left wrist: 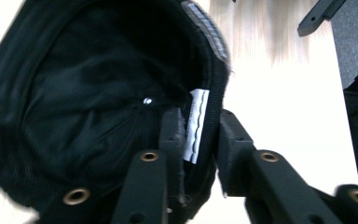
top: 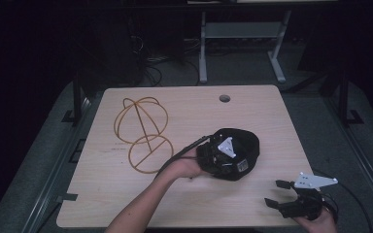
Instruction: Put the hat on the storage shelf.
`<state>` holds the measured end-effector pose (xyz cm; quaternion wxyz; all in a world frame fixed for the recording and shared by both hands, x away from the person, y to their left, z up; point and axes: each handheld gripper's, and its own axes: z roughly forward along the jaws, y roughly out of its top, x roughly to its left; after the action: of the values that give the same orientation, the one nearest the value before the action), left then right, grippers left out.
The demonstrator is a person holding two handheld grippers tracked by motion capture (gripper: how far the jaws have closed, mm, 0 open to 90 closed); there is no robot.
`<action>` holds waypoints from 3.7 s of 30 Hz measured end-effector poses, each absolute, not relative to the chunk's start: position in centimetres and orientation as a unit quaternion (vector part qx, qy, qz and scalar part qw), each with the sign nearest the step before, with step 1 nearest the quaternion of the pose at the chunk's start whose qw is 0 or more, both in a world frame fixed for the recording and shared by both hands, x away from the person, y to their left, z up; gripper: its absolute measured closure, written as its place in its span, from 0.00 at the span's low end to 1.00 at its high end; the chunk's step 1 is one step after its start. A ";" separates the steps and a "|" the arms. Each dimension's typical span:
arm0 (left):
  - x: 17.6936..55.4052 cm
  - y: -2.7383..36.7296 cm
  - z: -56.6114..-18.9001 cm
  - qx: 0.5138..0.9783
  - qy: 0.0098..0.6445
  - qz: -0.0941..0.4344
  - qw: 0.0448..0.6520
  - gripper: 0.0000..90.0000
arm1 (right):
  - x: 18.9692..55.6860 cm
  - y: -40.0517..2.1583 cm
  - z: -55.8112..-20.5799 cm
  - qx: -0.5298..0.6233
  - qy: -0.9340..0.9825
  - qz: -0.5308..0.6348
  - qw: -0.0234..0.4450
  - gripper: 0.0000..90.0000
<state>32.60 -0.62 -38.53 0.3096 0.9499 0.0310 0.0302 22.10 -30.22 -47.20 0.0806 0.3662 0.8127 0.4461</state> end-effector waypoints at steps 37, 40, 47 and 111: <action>33.0 0.2 -32.0 0.893 0.052 -0.012 0.446 0.90 | 24.7 -27.4 -42.8 0.341 0.774 0.519 0.124 0.16; 32.7 -0.2 -31.8 0.892 0.041 -0.021 0.450 0.90 | 25.1 -26.9 -42.6 0.338 0.772 0.523 0.128 0.17; 31.6 -1.3 -31.0 0.892 0.012 -0.028 0.451 0.90 | 25.4 -26.4 -42.6 0.326 0.770 0.532 0.136 0.29; 30.5 10.0 -33.0 0.886 0.113 0.032 0.449 0.53 | 28.2 -28.6 -34.7 0.338 0.777 0.524 0.091 0.95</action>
<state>30.51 10.05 -33.02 0.4489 0.8859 0.1128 0.0320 28.18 -28.57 -34.73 0.0911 0.3377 0.7767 0.5239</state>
